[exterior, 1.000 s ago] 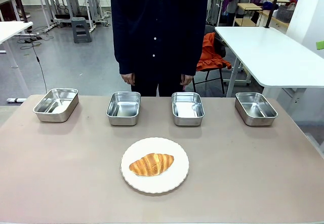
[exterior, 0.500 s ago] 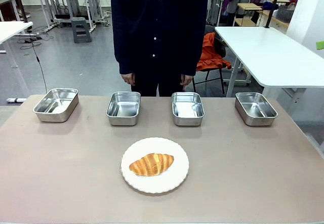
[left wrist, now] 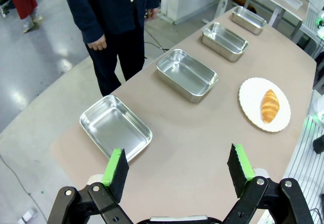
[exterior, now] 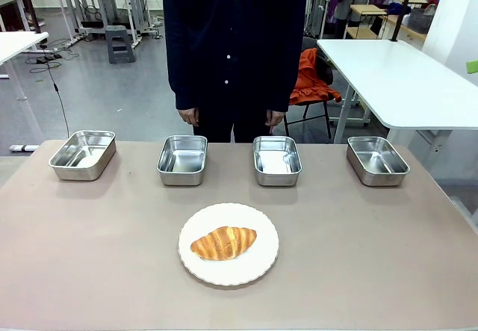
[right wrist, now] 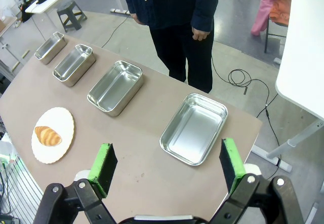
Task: Place the bread in the container.
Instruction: Place the Butter Roll into the Airtight Container indicated by the human.
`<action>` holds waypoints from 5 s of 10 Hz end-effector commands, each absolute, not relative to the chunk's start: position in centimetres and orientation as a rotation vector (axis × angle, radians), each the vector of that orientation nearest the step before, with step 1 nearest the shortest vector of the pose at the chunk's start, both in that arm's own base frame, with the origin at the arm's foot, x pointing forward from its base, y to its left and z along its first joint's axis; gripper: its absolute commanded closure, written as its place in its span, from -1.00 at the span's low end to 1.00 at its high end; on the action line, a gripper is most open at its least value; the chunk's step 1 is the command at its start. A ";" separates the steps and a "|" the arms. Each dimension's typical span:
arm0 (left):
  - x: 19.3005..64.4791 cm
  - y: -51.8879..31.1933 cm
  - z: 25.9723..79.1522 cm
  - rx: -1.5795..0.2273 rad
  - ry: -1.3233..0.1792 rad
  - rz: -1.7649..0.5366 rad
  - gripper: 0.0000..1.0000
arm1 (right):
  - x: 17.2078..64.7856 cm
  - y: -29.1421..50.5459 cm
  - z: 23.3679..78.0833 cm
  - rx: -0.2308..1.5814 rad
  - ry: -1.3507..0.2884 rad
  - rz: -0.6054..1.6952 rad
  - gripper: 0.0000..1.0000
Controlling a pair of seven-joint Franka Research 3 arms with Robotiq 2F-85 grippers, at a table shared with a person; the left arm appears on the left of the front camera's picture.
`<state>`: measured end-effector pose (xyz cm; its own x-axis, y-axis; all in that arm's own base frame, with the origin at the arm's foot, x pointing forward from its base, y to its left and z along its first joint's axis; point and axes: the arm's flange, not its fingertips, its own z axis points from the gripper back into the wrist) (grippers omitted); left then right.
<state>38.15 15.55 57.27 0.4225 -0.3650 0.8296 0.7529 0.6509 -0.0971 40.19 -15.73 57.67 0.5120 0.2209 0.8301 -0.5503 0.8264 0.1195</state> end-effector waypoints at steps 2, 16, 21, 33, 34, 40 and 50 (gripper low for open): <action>38.1 15.6 57.3 -0.507 -0.888 -0.737 -1.00 | 40.4 -15.8 57.6 0.404 -0.941 0.485 -1.00; 38.1 15.6 57.3 -0.507 -0.888 -0.737 -1.00 | 40.4 -15.8 57.6 0.404 -0.941 0.485 -1.00; 38.1 15.6 57.3 -0.507 -0.888 -0.737 -1.00 | 40.4 -15.8 57.6 0.404 -0.941 0.485 -1.00; 38.1 15.6 57.3 -0.507 -0.888 -0.737 -1.00 | 40.4 -15.8 57.6 0.404 -0.941 0.485 -1.00; 38.1 15.6 57.3 -0.507 -0.888 -0.737 -1.00 | 40.4 -15.8 57.6 0.404 -0.941 0.485 -1.00; 38.1 15.6 57.3 -0.507 -0.888 -0.737 -1.00 | 40.4 -15.8 57.6 0.404 -0.941 0.485 -1.00; 38.1 15.6 57.3 -0.507 -0.888 -0.737 -1.00 | 40.4 -15.8 57.6 0.404 -0.941 0.485 -1.00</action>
